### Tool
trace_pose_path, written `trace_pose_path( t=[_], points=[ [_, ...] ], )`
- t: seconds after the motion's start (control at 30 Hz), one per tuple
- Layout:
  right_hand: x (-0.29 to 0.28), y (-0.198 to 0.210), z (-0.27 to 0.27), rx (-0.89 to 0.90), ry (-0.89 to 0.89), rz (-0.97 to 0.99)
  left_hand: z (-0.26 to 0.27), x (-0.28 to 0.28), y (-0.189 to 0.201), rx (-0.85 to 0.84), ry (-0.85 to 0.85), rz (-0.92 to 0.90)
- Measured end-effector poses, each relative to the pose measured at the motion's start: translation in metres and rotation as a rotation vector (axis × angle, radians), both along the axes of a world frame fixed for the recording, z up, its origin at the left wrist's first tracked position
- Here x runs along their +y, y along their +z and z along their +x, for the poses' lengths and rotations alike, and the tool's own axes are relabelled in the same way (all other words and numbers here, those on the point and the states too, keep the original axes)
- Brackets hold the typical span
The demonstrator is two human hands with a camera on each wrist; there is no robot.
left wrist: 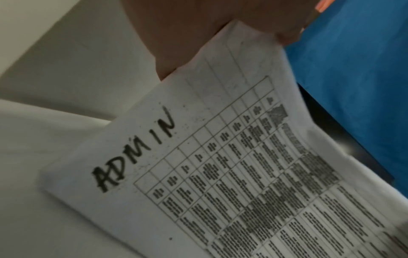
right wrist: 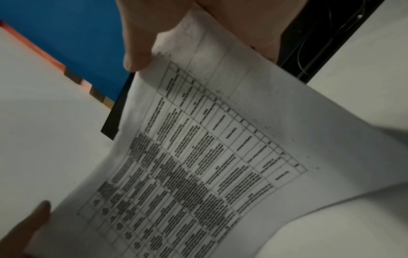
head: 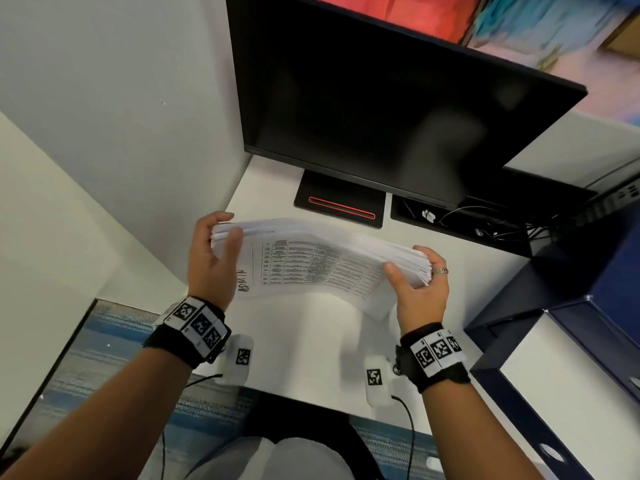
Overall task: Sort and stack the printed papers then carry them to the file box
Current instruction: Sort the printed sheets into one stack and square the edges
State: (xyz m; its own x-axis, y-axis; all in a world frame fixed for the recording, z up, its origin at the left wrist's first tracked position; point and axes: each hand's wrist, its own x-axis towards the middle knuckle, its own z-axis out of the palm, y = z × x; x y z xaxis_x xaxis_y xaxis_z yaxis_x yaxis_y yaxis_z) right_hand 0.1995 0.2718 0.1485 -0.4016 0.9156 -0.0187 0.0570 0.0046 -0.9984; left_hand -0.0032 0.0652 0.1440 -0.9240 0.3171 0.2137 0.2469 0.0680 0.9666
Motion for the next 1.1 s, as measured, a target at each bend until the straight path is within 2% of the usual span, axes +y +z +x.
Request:
trace_pose_path(
  t=[0.17, 0.3, 0.37, 0.47, 0.57, 0.67, 0.77, 0.83, 0.97, 1.1],
  points=[
    [0.000, 0.012, -0.003, 0.022, 0.038, 0.143, -0.002, 0.011, 0.004, -0.004, 0.018, 0.022],
    [0.001, 0.012, -0.002, -0.083, 0.075, 0.197, -0.007, 0.007, 0.002, 0.040, 0.005, -0.028],
    [0.003, 0.006, 0.003, -0.093, 0.102, 0.178, -0.012, 0.001, -0.002, 0.049, -0.043, -0.073],
    [0.006, 0.000, 0.005, -0.120, 0.092, 0.024, -0.020, -0.005, -0.014, -0.068, -0.128, -0.139],
    [0.008, 0.000, 0.003, -0.130, 0.081, -0.037, -0.026, -0.006, -0.025, 0.042, -0.145, -0.326],
    [0.008, -0.005, 0.006, -0.124, 0.081, -0.025, -0.024, -0.005, -0.030, 0.019, -0.132, -0.331],
    [0.002, -0.020, 0.011, -0.176, 0.097, -0.115, -0.011, -0.005, -0.040, -0.067, -0.124, -0.306],
    [0.002, -0.022, 0.010, -0.230, 0.092, -0.140, -0.009, -0.001, -0.040, -0.088, -0.103, -0.317],
    [0.016, -0.015, 0.001, -0.395, 0.107, 0.023, -0.022, 0.005, -0.033, -0.204, 0.009, -0.439],
    [0.025, -0.060, 0.003, -0.773, 0.317, -0.221, -0.019, -0.007, -0.072, -0.445, -0.096, -0.656]
  ],
)
